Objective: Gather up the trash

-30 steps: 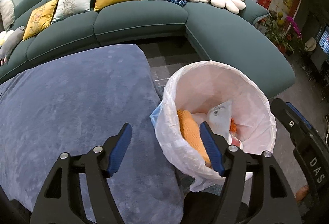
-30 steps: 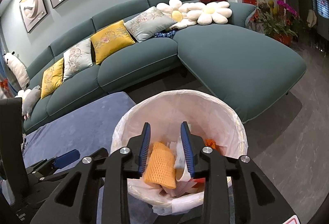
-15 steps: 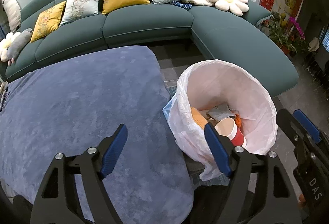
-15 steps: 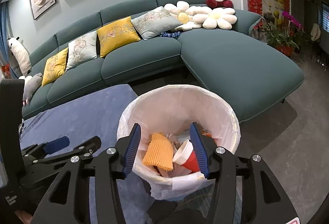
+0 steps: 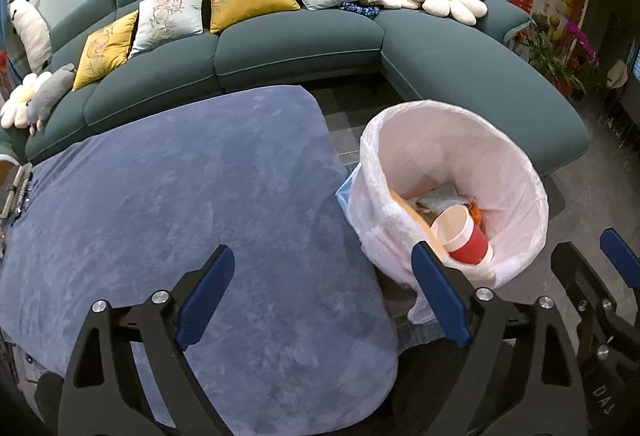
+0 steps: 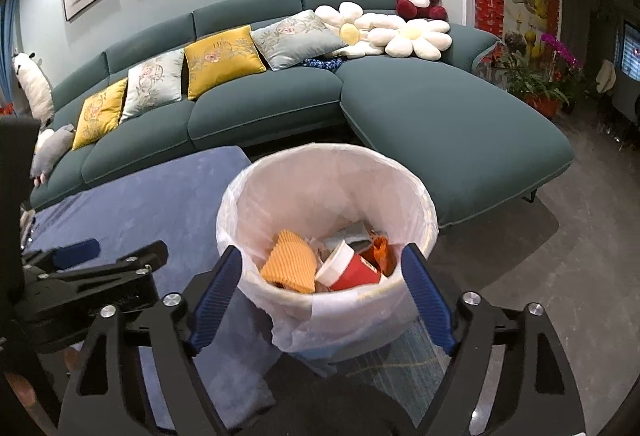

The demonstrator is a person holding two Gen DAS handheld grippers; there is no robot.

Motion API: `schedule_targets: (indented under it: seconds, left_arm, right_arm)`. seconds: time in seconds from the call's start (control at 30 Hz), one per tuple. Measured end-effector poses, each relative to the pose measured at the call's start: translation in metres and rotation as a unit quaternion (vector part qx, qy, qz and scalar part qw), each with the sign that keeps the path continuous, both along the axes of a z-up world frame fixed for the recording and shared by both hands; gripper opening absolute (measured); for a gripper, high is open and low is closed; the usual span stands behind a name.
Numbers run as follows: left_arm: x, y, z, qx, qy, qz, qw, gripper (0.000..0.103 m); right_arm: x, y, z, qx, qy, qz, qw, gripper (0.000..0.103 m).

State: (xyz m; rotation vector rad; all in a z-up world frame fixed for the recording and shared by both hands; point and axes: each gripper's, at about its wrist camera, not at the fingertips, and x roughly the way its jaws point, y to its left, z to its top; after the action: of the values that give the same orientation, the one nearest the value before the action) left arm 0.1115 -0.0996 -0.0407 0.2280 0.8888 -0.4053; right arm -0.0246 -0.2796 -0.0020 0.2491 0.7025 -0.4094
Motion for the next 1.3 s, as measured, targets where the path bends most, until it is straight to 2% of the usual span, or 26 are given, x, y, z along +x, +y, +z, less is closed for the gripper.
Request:
schedule_targets:
  seconds: [0.03,0.37,0.4,0.43,0.83,1.3]
  left_arm:
    - [-0.002,0.001,-0.001,0.004,-0.001,-0.001,1.0000,0.086]
    - [-0.013,0.019,-0.016,0.024,0.003,0.013,0.9996,0.087]
    - [-0.015,0.020,-0.018,0.026,0.003,0.014,0.9996,0.089]
    - [-0.016,0.021,-0.020,0.030,0.002,0.015,0.9994,0.090]
    - [-0.023,0.023,-0.040,0.052,0.009,0.014,0.9985,0.091]
    - [-0.028,0.021,-0.049,0.057,0.001,0.012,0.9983,0.091]
  right_arm:
    - [-0.001,0.002,-0.003,-0.001,0.003,0.000,1.000,0.084]
    - [-0.011,0.006,-0.018,0.008,0.026,0.006,1.000,0.085]
    - [-0.012,0.007,-0.019,0.005,0.028,0.006,1.000,0.089]
    - [-0.012,0.009,-0.021,0.003,0.031,0.007,0.999,0.098]
    - [-0.014,0.024,-0.033,-0.013,0.043,0.021,0.999,0.096]
    - [-0.010,0.021,-0.047,0.001,0.053,0.005,0.999,0.096]
